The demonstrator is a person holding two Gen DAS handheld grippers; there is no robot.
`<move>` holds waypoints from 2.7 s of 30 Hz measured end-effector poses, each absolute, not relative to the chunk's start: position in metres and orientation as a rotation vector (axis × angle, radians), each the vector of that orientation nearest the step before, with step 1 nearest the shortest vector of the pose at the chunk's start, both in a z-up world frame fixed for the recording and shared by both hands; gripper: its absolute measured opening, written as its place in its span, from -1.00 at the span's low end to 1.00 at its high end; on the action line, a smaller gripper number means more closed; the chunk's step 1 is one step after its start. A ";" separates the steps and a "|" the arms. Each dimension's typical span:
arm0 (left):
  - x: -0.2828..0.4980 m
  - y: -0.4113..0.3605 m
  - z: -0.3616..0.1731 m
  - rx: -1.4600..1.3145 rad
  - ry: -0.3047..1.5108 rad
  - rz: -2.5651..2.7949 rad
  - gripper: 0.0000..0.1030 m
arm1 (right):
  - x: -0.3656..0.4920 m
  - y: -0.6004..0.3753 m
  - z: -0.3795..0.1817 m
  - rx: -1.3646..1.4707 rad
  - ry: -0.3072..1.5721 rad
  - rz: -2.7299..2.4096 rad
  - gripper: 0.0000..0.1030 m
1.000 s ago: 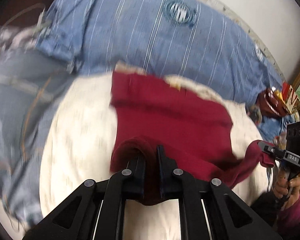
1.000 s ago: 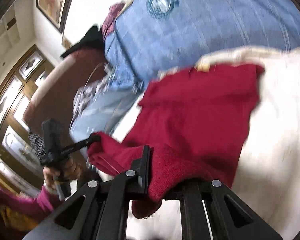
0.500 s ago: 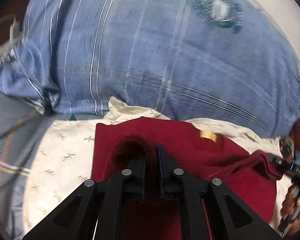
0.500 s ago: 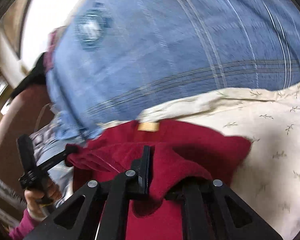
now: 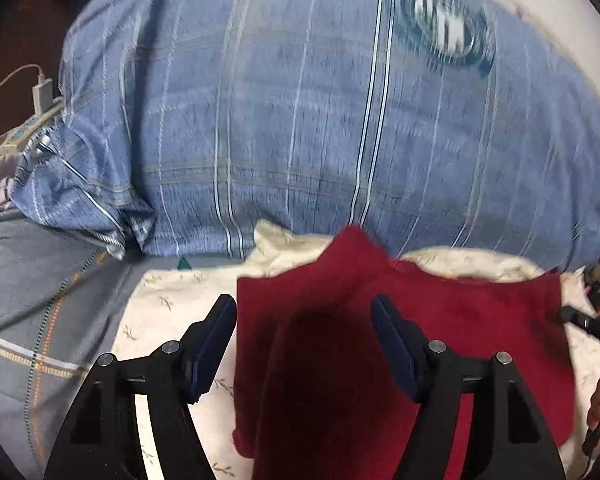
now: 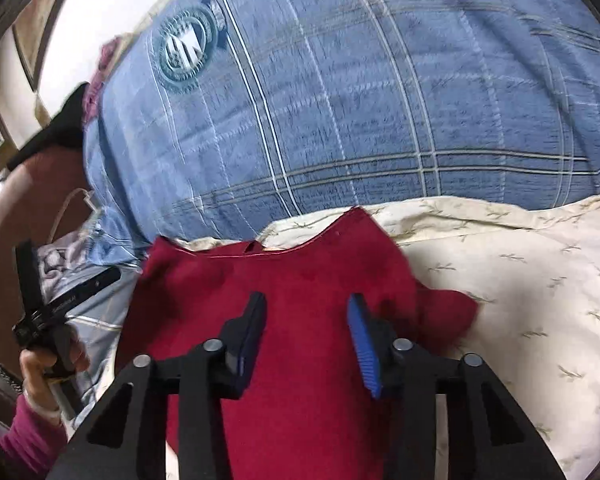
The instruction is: Fold small clothes
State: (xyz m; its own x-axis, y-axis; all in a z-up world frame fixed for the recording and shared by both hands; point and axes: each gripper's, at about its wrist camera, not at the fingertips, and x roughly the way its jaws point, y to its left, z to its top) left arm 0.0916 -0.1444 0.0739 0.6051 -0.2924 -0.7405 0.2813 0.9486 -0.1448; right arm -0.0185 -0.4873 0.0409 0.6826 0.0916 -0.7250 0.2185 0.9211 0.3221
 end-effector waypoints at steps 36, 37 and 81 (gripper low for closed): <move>0.034 -0.079 0.015 -0.147 0.959 -0.253 0.38 | 0.104 -0.290 0.020 0.332 0.944 0.142 0.26; 0.036 -0.080 0.013 -0.134 0.956 -0.257 0.38 | 0.116 -0.278 0.014 0.312 0.959 0.144 0.25; 0.056 -0.068 0.000 -0.226 1.044 -0.274 0.50 | 0.138 -0.251 -0.049 0.181 0.964 0.084 -0.46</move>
